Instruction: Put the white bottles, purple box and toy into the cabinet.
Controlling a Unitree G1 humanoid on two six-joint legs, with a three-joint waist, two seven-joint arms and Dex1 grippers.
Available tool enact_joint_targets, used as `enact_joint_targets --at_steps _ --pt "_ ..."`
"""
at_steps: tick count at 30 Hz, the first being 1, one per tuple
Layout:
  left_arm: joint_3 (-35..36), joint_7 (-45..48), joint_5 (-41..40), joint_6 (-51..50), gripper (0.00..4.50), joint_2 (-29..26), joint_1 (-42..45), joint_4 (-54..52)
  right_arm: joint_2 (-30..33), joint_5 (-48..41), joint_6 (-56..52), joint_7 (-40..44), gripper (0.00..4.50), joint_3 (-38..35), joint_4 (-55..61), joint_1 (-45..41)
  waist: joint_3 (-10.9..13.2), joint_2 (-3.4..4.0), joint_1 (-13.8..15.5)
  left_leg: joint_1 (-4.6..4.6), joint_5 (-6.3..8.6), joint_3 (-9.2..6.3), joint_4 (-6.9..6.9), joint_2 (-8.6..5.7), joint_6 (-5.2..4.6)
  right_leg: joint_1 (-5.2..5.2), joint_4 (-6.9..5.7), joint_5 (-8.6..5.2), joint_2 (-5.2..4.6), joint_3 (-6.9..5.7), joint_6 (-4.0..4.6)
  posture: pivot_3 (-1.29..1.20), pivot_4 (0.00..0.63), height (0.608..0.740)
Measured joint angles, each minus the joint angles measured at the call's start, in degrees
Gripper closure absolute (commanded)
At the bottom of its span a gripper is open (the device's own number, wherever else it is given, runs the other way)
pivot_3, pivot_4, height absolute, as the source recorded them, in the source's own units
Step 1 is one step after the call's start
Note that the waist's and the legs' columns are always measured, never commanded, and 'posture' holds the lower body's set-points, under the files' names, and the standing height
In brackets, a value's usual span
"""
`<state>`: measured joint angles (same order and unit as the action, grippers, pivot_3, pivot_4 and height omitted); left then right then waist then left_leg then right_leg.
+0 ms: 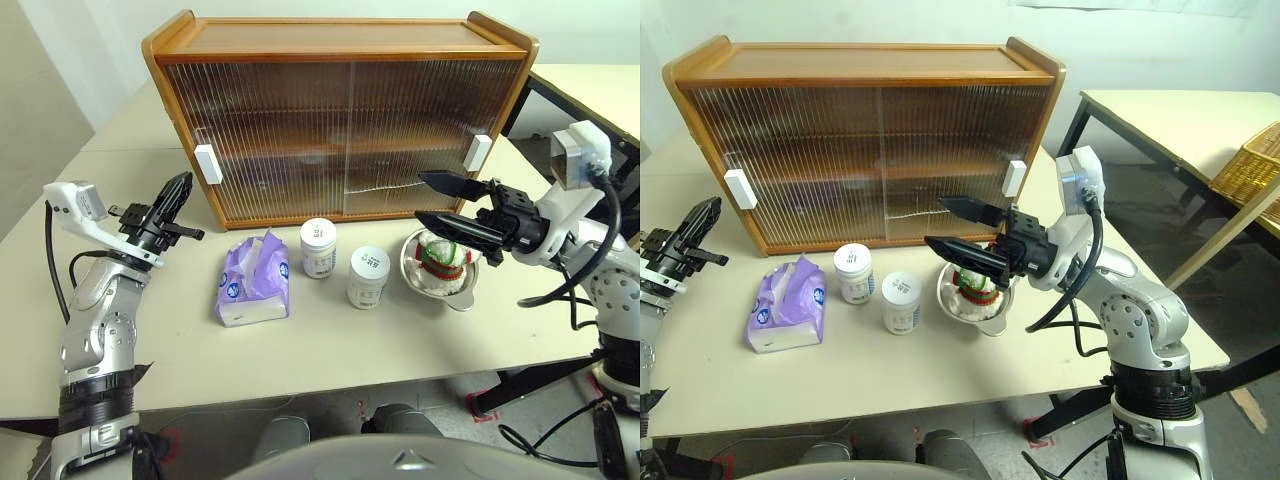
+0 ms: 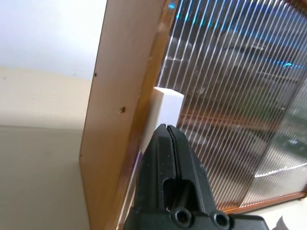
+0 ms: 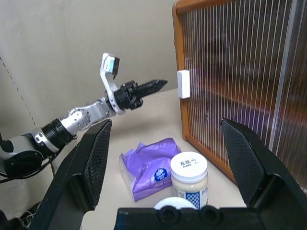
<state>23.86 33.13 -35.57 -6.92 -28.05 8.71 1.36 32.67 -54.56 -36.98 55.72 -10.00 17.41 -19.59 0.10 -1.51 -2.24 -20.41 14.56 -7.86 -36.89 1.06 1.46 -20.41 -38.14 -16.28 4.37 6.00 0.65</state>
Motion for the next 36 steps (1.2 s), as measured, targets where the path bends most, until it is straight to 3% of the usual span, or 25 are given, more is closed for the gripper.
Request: enact_joint_targets --at_steps 8,16,36 --pt "0.02 0.77 1.71 1.17 4.45 -0.12 0.62 3.17 -0.46 -0.93 0.47 -0.08 0.00 -0.60 0.03 0.62 0.00 0.00 -0.10 0.02 0.00 0.00 -0.02 0.00 -0.01 0.02 -0.01 0.01 0.00 0.01 -0.03 -0.10 0.000 0.740" --pt "-0.67 0.70 4.94 3.09 4.45 -0.07 6.73 9.09 -0.45 -1.00 1.27 0.08 0.00 -0.91 0.06 1.17 0.00 0.00 -0.31 -0.02 0.02 0.01 -0.15 -0.01 -0.04 0.03 0.01 0.08 0.00 0.06 -0.14 -0.12 0.000 0.740" --pt "-8.12 3.91 5.21 -0.82 4.45 0.93 9.26 6.05 -1.05 -1.12 1.87 -1.05 0.00 -2.34 0.76 3.12 0.00 0.00 -1.01 -0.50 0.27 0.05 -1.01 -0.16 -0.45 -0.02 0.06 0.19 -0.09 0.14 -0.48 -0.14 0.003 0.740"
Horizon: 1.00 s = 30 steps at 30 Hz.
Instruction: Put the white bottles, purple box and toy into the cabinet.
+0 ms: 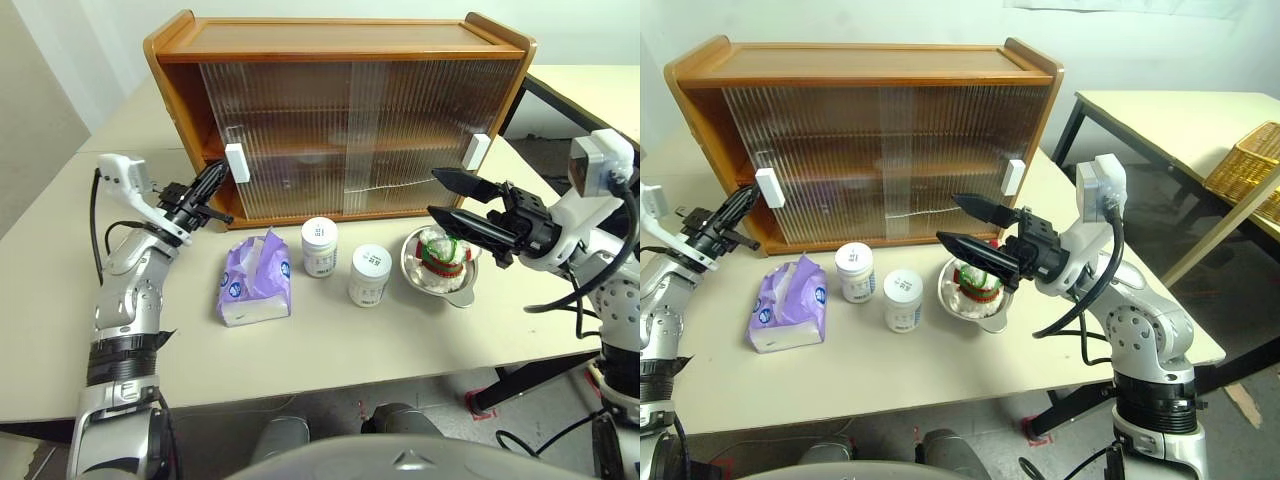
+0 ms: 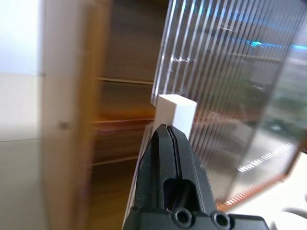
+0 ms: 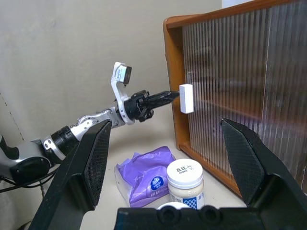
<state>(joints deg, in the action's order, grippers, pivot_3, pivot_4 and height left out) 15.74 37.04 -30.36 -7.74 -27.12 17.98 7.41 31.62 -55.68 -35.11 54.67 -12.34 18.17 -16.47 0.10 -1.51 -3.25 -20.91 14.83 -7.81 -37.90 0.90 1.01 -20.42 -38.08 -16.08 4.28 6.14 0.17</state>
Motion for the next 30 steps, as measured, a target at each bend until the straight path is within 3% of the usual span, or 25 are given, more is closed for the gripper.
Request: enact_joint_targets --at_steps 12,20,30 --pt "-4.21 0.78 0.67 -3.07 4.45 1.67 5.74 -0.98 -0.22 -0.75 0.00 -1.34 0.00 -0.33 1.43 0.90 0.00 0.00 -0.94 -0.05 0.04 0.04 0.02 -0.01 -0.07 -0.02 0.07 0.01 0.00 0.03 -0.10 -0.16 0.001 0.740" --pt "0.28 -1.52 -1.54 -6.17 4.45 0.84 -2.16 -9.05 -0.23 -0.83 0.00 -1.41 0.00 -0.45 1.51 1.34 0.01 0.01 -1.67 -0.06 0.09 0.07 0.07 -0.06 -0.15 -0.05 0.14 -0.03 0.01 0.09 -0.17 -0.13 0.006 0.740" --pt "7.12 -6.62 -0.20 -4.06 4.45 -1.11 -2.54 -6.96 0.10 -0.82 -0.02 -0.11 0.00 -0.33 -0.08 -0.48 0.01 0.02 -1.31 -0.04 0.10 0.06 0.08 -0.06 -0.13 -0.07 0.14 -0.02 -0.04 0.42 -0.12 -0.12 0.003 0.740"
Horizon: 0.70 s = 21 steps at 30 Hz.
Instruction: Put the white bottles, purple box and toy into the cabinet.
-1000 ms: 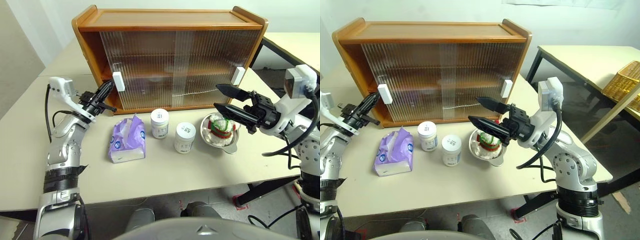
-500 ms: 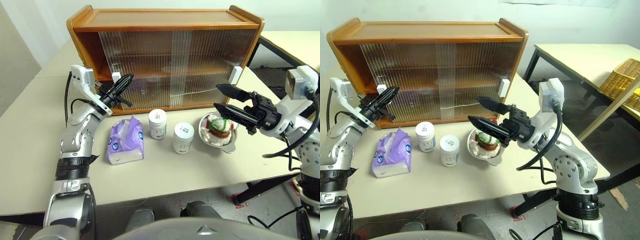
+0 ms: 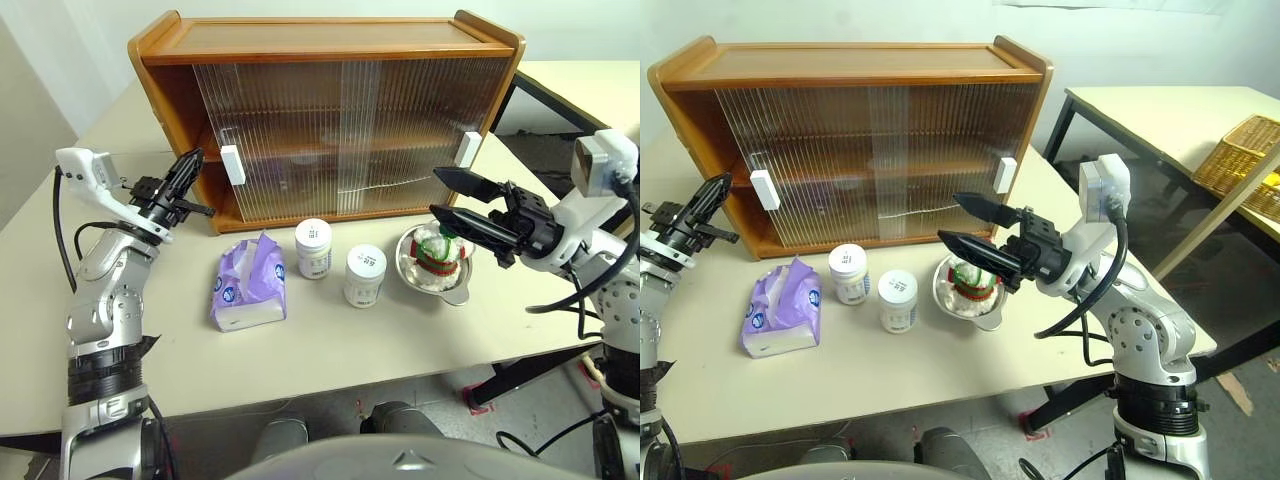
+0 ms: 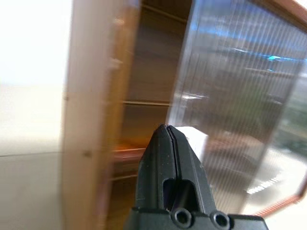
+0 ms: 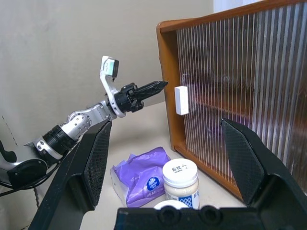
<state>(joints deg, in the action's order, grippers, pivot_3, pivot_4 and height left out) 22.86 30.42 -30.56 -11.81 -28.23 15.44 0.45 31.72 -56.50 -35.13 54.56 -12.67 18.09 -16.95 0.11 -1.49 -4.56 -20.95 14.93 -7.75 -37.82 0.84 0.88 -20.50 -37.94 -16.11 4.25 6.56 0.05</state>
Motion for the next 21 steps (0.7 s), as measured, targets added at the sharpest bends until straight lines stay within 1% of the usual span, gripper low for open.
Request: enact_joint_targets --at_steps 1,5,10,21 --pt "-0.21 -0.24 0.60 0.07 4.45 0.00 0.23 0.89 0.00 0.01 0.00 0.07 0.00 0.02 -0.15 -0.08 0.00 0.00 0.09 -0.01 0.00 0.00 0.00 0.00 0.00 -0.02 0.00 0.00 0.00 0.28 0.01 -0.12 0.003 0.740" --pt "-2.97 -0.13 3.53 0.56 4.45 -0.09 2.11 3.77 -0.02 0.02 0.00 0.07 0.00 0.06 -0.24 -0.14 0.00 -0.01 0.24 -0.02 0.01 0.03 0.00 -0.02 0.01 -0.05 0.00 0.02 -0.01 0.39 0.03 -0.14 0.000 0.740" --pt "-6.15 0.82 4.96 0.70 4.45 0.29 5.40 5.81 0.00 0.01 0.00 -0.47 0.00 0.01 0.04 0.02 -0.01 -0.01 -0.05 -0.01 0.04 0.16 0.00 -0.05 -0.03 -0.06 0.00 0.05 -0.01 0.45 -0.01 -0.16 0.000 0.740" --pt "-8.70 4.10 6.14 0.70 4.45 0.39 8.08 8.49 -0.01 -0.11 0.00 -2.05 0.00 -0.15 1.78 1.35 -0.01 -0.01 -0.28 -0.01 0.20 0.32 -0.12 -0.24 -0.30 -0.07 0.08 0.10 -0.06 0.44 -0.37 -0.18 0.000 0.740"
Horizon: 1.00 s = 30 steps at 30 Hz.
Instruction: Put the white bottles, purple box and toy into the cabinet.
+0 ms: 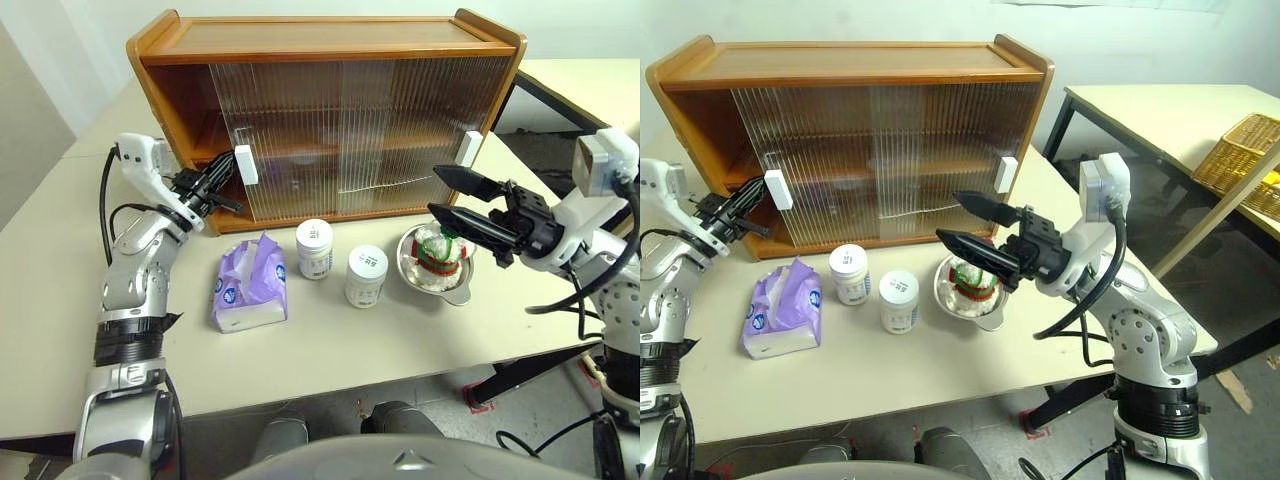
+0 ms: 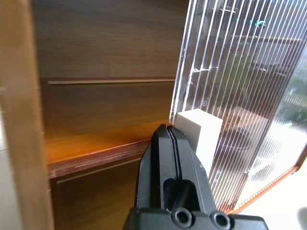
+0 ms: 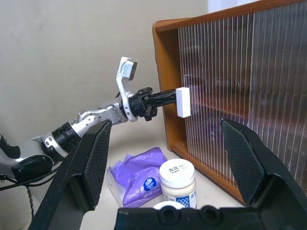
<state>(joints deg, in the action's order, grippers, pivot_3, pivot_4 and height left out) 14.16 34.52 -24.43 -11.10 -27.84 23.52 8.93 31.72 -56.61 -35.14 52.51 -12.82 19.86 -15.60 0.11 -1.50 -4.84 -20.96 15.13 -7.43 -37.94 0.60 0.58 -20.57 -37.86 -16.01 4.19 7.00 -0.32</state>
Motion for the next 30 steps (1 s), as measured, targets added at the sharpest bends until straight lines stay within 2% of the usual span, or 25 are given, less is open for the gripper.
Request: enact_joint_targets --at_steps 15,30 --pt "-5.77 3.71 0.23 -1.84 4.45 2.92 4.00 0.59 -0.03 -0.09 0.01 -1.44 0.00 -0.21 1.35 0.94 0.00 0.00 -0.94 -0.05 0.11 0.07 -0.07 -0.07 -0.18 -0.01 0.04 -0.05 -0.06 0.09 -0.22 -0.21 0.000 0.740" --pt "-9.54 6.62 2.88 0.38 4.45 8.63 12.26 9.79 -0.04 -0.43 0.01 -2.64 0.00 -1.66 2.26 1.52 0.00 0.01 -2.10 -0.26 0.15 0.06 -0.16 -0.08 -0.28 -0.02 0.40 0.18 -0.10 0.13 -0.71 -0.23 0.000 0.740"
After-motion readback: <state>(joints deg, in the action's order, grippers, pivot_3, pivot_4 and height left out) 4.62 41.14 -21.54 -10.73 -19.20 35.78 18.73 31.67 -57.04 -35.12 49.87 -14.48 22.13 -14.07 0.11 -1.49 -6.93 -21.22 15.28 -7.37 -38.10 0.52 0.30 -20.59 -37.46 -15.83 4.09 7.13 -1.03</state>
